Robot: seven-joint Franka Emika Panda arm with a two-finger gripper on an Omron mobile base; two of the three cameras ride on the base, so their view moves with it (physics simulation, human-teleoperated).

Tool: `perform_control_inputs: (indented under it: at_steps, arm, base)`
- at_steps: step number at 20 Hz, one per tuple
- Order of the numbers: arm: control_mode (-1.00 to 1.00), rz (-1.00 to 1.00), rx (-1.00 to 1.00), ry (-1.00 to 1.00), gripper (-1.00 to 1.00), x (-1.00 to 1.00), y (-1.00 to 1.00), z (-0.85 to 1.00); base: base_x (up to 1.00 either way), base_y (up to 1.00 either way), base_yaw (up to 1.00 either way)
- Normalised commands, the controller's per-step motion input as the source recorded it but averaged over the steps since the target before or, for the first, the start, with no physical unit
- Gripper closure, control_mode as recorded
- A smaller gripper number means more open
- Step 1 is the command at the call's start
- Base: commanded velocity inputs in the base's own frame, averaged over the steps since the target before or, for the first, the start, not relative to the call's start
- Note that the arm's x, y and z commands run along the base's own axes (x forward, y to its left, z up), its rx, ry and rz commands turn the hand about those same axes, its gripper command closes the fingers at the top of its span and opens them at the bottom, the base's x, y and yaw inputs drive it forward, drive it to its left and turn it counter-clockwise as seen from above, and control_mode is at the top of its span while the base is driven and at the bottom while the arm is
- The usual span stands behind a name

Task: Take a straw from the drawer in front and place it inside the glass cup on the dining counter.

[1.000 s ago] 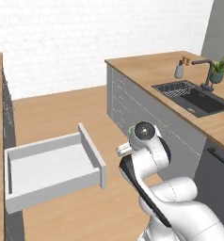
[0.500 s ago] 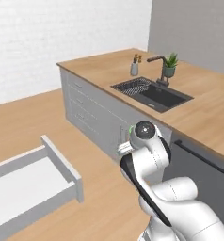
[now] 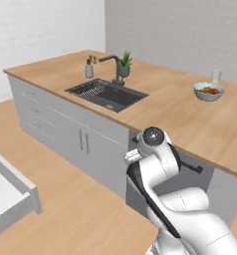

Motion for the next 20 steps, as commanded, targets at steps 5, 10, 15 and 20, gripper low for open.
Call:
perform_control_inputs:
  at_steps: [5,10,15,20]
  arm:
    - [1.0,0.0,0.0,0.0,1.0,0.0,0.0,0.0]
    - [1.0,0.0,0.0,0.0,1.0,0.0,0.0,0.0]
    - [1.0,0.0,0.0,0.0,1.0,0.0,0.0,0.0]
    - [1.0,0.0,0.0,0.0,1.0,0.0,0.0,0.0]
  base:
    - [-0.46,-0.91,-0.32]
    - [-0.13,-0.92,-0.31]
    - [0.0,-0.92,-0.31]
    - [0.11,-0.94,-0.21]
